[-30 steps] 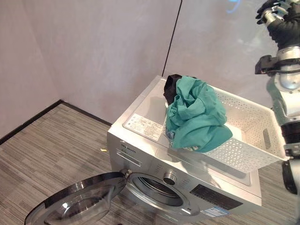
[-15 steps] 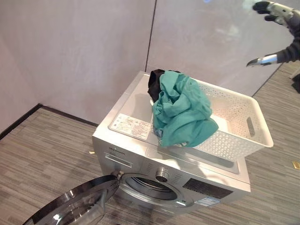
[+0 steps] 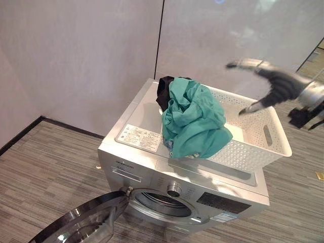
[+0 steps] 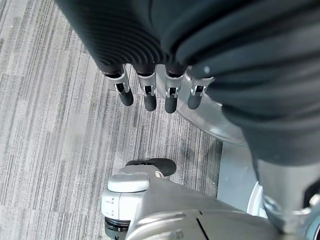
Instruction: Grab the laundry basket,head to the washer,open it,put in the laundry and shut it.
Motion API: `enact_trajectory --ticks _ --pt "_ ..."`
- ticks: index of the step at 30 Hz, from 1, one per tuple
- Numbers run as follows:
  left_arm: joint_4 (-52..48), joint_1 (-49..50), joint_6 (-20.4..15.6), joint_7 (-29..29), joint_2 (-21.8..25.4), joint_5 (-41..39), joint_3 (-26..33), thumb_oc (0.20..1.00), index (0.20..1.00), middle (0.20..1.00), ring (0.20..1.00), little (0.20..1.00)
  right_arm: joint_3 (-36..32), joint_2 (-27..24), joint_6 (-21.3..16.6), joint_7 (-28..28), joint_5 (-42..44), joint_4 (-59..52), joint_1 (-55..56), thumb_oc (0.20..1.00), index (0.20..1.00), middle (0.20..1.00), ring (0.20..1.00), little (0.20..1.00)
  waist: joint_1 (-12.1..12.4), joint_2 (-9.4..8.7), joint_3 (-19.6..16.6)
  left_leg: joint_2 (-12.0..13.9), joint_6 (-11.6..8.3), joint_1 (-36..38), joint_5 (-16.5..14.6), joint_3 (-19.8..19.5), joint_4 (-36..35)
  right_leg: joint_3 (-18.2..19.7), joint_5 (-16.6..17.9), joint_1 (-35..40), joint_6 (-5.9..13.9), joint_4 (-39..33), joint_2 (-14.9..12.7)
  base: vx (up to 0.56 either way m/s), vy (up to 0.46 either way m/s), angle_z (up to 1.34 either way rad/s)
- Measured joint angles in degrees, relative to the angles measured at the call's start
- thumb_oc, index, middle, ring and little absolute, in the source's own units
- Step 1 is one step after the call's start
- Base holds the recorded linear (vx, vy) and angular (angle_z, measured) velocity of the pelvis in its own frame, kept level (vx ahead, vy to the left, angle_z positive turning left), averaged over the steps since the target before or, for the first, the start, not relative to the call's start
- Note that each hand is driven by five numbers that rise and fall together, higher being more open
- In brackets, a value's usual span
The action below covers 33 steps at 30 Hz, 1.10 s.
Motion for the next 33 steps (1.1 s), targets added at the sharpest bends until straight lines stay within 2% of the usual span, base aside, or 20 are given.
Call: enact_trajectory --ticks 2,3,4,8,9,10,11,12,13,17,24,26,30,33 --pt "-0.1 0.0 0.0 -0.4 0.1 0.0 0.0 1.0 1.0 1.0 1.0 1.0 3.5 -0.1 0.3 2.4 0.1 -0.9 -1.0 1.0 1.0 1.0 1.0 1.0 0.5 -0.05 -0.1 0.0 0.0 0.0 0.0 0.0 0.0 0.0 0.0 0.0 0.0 0.0 0.0 0.0 0.0 0.0" --pt "-0.2 0.0 0.0 -0.5 0.2 0.3 0.0 1.0 1.0 1.0 1.0 1.0 8.6 -0.1 1.5 4.9 0.3 -1.3 -4.6 1.0 1.0 1.0 1.0 1.0 0.8 -0.13 -0.1 0.0 0.0 0.0 0.0 0.0 0.0 0.1 0.0 0.0 0.0 0.0 0.0 0.0 0.0 0.0" --pt "-0.2 0.0 0.0 -0.6 0.2 0.4 0.0 1.0 1.0 1.0 1.0 1.0 10.3 -0.1 2.0 5.8 0.3 -1.5 -5.6 1.0 1.0 1.0 1.0 1.0 1.0 -0.2 -0.2 0.0 0.0 0.0 0.0 0.0 0.0 0.1 0.0 0.0 0.0 0.0 0.0 0.0 0.0 0.0" --pt "-0.2 -0.1 0.1 -1.6 0.5 0.4 0.1 1.0 1.0 1.0 1.0 1.0 13.7 -0.1 2.9 7.6 -0.1 -2.1 -6.8 1.0 1.0 1.0 1.0 1.0 1.3 -0.49 -0.4 0.0 -0.01 -0.1 0.0 0.0 0.0 0.1 0.0 -0.1 0.01 0.0 0.0 0.0 0.0 0.0" --pt "-0.2 0.0 0.1 -1.9 0.6 0.4 0.2 1.0 1.0 1.0 1.0 1.0 13.8 0.6 3.2 7.9 -2.5 -1.8 -6.9 1.0 1.0 1.0 1.0 1.0 1.4 -0.47 -0.4 -0.1 -0.01 -0.1 0.0 0.0 0.0 0.0 0.0 -0.1 0.01 0.0 -0.1 0.0 0.0 0.0" --pt "-0.2 -0.1 0.2 -2.0 0.6 0.4 0.2 1.0 1.0 1.0 1.0 1.0 13.8 1.3 3.4 7.9 -4.7 -1.5 -6.9 0.805 0.805 0.805 0.805 0.805 1.4 -0.46 -0.4 -0.1 -0.01 -0.2 0.0 0.0 0.0 0.0 0.0 -0.1 0.01 0.0 -0.1 0.0 0.0 0.0" --pt "-0.2 -0.1 0.2 -2.0 0.6 0.4 0.2 1.0 1.0 1.0 1.0 1.0 13.8 1.8 3.4 7.9 -6.5 -1.5 -6.9 0.504 0.504 0.504 0.504 0.504 1.5 -0.45 -0.4 -0.1 -0.01 -0.2 0.0 0.0 0.0 0.0 0.0 -0.1 0.01 0.0 -0.1 0.0 0.0 0.0" --pt "-0.2 -0.1 0.2 -2.0 0.6 0.4 0.2 1.0 1.0 1.0 1.0 1.0 13.8 2.4 3.4 7.8 -7.8 -1.3 -6.9 0.278 0.278 0.278 0.278 0.278 1.5 -0.44 -0.4 -0.1 -0.01 -0.1 0.0 -0.1 0.0 0.0 0.0 -0.1 0.01 0.0 -0.1 0.0 0.0 0.0" --pt "-0.2 -0.1 0.2 -2.0 0.6 0.4 0.2 1.0 1.0 1.0 1.0 1.0 13.8 3.0 3.4 7.4 -8.8 -1.0 -6.9 0.2 0.2 0.2 0.2 0.2 1.5 -0.44 -0.4 -0.1 -0.01 -0.1 0.0 -0.1 0.0 0.0 0.0 -0.1 0.01 0.0 -0.1 0.0 0.0 0.0" --pt "-0.2 -0.1 0.2 -2.0 0.6 0.5 0.2 1.0 1.0 1.0 1.0 1.0 13.2 3.4 3.4 6.9 -11.4 -0.8 -6.9 0.2 0.2 0.2 0.2 0.2 1.5 -0.4 -0.3 -0.1 -0.01 -0.2 0.0 -0.4 0.0 -0.2 0.0 0.0 0.01 0.0 -0.1 -0.01 -0.004 0.03" --pt "-0.1 -0.1 0.7 -2.0 0.5 0.5 0.2 1.0 1.0 1.0 1.0 1.0 4.7 4.0 3.4 4.4 -14.0 2.5 -4.9 0.2 0.2 0.2 0.2 0.2 1.3 -0.13 -0.1 -0.1 -0.01 -0.2 0.0 -0.5 0.0 -0.3 -0.1 0.1 0.04 0.0 -0.1 0.0 0.0 0.01" --pt "-0.1 -0.2 0.8 -1.9 0.4 0.5 0.2 1.0 1.0 1.0 1.0 1.0 -1.9 5.6 3.3 2.8 -14.4 4.0 -1.9 0.2 0.2 0.2 0.2 0.2 1.3 0.02 0.0 -0.2 0.0 -0.1 0.0 -0.6 0.0 -0.3 -0.1 0.1 0.04 0.0 -0.1 0.0 0.0 0.0" --pt "-0.1 -0.7 0.8 -1.6 0.1 1.7 0.0 1.0 1.0 1.0 1.0 1.0 -8.3 6.1 3.9 -2.7 -16.1 7.7 -1.6 0.2 0.2 0.2 0.2 0.2 1.1 0.77 0.2 -0.1 0.0 -0.1 0.0 -0.6 0.0 -0.3 -0.1 0.1 0.04 0.0 0.0 0.0 0.0 0.0" --pt "0.2 -1.3 0.8 -1.4 0.0 2.0 -0.4 1.0 1.0 1.0 1.0 1.0 -10.7 5.9 3.9 -7.2 -16.3 11.3 -2.7 0.2 0.2 0.2 0.2 0.2 1.1 0.97 0.1 -0.1 0.0 -0.1 0.0 -0.5 0.0 -0.2 -0.1 0.1 0.04 0.0 0.0 0.0 0.0 0.0"
